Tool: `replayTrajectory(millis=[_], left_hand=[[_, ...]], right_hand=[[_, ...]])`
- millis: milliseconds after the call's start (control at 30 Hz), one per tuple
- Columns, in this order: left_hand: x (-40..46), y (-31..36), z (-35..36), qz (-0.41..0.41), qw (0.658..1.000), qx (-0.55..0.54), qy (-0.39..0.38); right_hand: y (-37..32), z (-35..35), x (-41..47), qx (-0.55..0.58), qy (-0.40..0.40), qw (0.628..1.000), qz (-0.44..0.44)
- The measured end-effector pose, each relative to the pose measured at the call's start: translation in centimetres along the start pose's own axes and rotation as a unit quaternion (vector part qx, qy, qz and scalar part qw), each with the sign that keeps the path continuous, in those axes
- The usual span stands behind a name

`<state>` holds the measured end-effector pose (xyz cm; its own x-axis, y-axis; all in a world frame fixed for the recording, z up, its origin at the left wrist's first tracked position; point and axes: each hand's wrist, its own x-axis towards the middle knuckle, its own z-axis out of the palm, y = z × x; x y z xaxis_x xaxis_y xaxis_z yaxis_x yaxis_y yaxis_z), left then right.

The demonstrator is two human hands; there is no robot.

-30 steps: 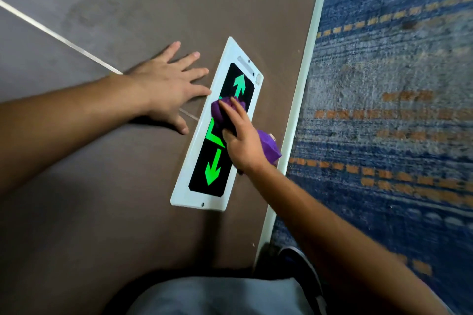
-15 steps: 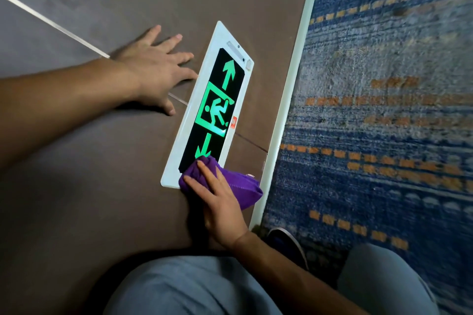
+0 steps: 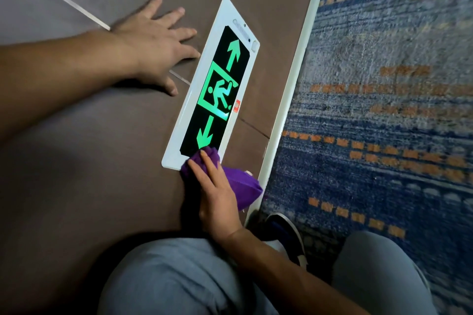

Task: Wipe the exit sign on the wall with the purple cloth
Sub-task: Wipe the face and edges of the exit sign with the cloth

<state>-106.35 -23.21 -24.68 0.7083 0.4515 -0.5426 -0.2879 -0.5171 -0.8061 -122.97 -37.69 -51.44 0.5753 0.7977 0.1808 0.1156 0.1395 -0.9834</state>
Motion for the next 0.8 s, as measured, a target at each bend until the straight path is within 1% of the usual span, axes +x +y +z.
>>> replayTrajectory(millis=[133,300,433,567,667,800], left_hand=[[-0.1,0.2,0.1,-0.002,1.000,-0.001,0.011],[-0.3,0.0,0.6,-0.008,1.000,0.002,0.020],[-1.1,0.1,1.3,-0.016,0.999,0.002,0.044],[-1.5,-0.2,2.3,-0.049,0.993,0.019,0.108],[-1.8,-0.2,2.7,-0.072,0.991,0.021,0.113],[-1.5,0.1,2.4,-0.072,0.991,-0.005,0.111]], right_hand=[[-1.8,0.1,1.5,0.006,0.009,0.999,-0.052],[-0.4,-0.8,3.2,-0.012,-0.004,0.997,-0.082],[0.8,-2.1,6.7,-0.028,0.039,0.996,-0.071],[1.3,-5.3,11.5,-0.070,0.067,0.993,-0.069],[0.9,-7.4,16.2,-0.082,0.085,0.992,-0.033],[0.1,-10.9,22.1,-0.099,0.132,0.986,0.026]])
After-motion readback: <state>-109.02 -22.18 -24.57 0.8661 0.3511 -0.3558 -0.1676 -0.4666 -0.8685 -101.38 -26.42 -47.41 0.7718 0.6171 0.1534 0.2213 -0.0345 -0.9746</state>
